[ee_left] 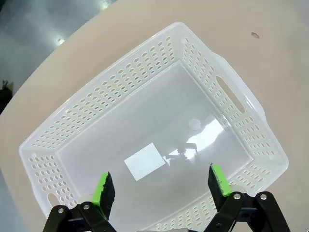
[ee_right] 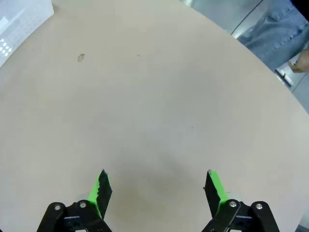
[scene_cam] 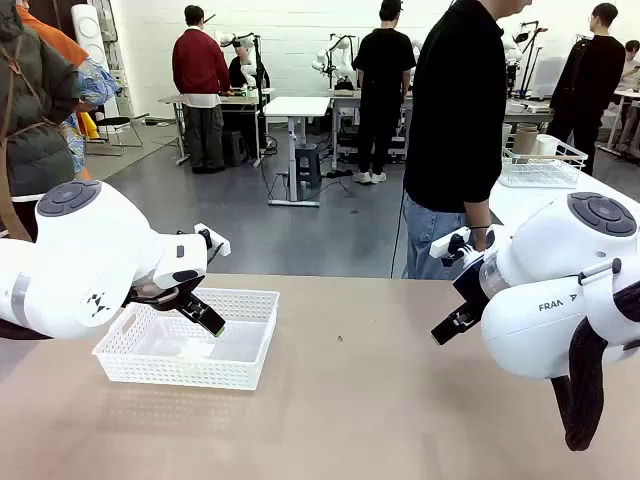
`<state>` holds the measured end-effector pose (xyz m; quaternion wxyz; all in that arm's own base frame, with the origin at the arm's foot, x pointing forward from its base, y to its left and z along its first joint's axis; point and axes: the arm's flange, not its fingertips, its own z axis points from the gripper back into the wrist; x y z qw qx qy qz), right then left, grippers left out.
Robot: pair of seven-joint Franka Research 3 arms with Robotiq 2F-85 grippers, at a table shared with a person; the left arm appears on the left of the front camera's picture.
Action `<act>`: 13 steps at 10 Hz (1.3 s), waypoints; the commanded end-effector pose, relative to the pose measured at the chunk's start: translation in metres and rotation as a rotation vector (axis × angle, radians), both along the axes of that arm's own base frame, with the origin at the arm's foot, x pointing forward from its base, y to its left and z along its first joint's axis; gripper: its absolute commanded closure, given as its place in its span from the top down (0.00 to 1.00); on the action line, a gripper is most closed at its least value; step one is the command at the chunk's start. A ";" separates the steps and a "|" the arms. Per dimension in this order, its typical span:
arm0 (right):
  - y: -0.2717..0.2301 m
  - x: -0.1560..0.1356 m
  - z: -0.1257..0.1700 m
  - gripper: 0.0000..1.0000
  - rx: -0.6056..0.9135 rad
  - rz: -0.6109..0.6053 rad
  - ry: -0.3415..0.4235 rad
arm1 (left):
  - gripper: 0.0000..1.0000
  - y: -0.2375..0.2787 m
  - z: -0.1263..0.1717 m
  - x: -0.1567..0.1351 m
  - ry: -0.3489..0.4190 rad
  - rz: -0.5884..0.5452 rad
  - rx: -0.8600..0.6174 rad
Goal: Clean and organize the cups into the basket.
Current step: Pick up the Organizing basket and move it to the center of the table, then pick up the Reusable plastic cup from the right side of the table and place it inside the Organizing basket.
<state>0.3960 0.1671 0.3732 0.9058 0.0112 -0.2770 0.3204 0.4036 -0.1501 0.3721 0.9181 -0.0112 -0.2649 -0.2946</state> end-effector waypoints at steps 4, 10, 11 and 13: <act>0.000 0.000 0.000 1.00 0.000 0.000 0.000 | 1.00 0.000 0.000 0.000 0.000 0.000 0.000; 0.000 0.000 0.000 1.00 0.000 0.000 0.000 | 1.00 0.000 0.000 0.000 0.000 0.000 0.000; 0.000 0.000 0.000 1.00 0.000 0.000 0.000 | 1.00 0.000 0.000 0.000 0.000 0.000 0.000; 0.000 0.000 0.000 1.00 0.000 0.000 0.000 | 1.00 0.000 0.000 0.000 0.000 0.000 0.000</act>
